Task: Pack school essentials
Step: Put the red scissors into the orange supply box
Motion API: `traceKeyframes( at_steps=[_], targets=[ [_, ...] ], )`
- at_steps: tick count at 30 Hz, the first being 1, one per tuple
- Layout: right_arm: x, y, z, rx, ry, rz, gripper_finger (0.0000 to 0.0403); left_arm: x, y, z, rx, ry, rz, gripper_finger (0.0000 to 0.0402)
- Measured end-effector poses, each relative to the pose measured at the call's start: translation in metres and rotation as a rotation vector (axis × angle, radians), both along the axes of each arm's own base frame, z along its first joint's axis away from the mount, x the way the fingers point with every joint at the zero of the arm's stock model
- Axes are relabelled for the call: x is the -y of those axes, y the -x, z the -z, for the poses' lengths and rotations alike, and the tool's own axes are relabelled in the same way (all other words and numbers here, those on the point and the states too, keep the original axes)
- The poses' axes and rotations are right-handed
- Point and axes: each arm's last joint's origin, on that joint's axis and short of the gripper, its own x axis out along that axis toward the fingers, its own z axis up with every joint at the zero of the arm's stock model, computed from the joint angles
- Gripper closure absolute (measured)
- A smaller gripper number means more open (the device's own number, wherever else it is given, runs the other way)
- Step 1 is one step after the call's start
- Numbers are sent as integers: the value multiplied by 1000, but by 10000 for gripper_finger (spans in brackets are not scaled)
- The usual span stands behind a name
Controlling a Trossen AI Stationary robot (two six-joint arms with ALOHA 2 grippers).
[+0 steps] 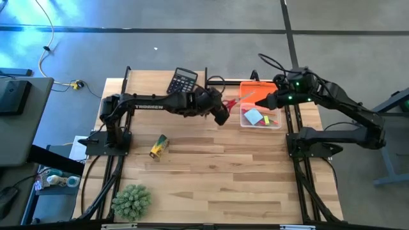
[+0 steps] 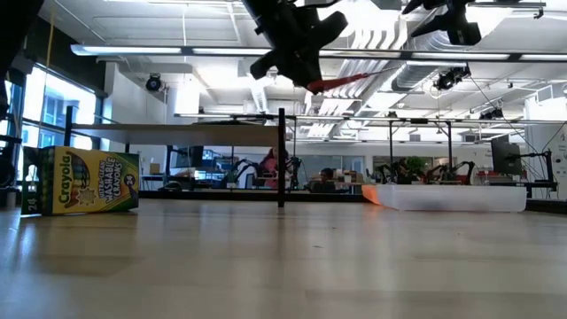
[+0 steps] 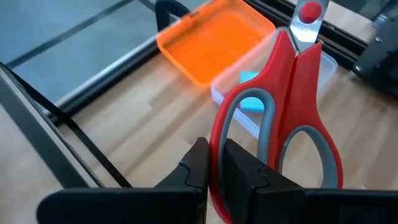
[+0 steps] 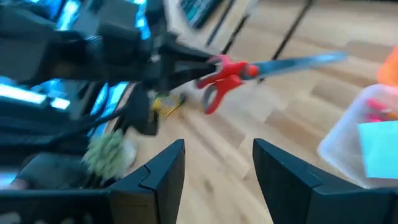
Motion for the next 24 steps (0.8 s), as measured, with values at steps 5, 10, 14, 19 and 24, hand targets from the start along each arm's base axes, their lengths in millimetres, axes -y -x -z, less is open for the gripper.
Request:
traceKeyframes(
  at_steps=[5,10,14,19,24],
  targets=[
    [2,-1,-1,-20,38,179,224,-12,-1,-9,31,-37,15,385],
    [6,-4,-7,52,68,293,224,-16,-4,-19,86,-75,60,385],
    [8,-7,-13,116,78,330,224,-18,-7,-23,109,-110,81,385],
    [8,-6,-12,115,59,356,224,-18,-8,-25,112,-135,97,385],
    [4,-8,-12,123,22,344,224,-22,-7,-26,119,-150,78,385]
  ],
)
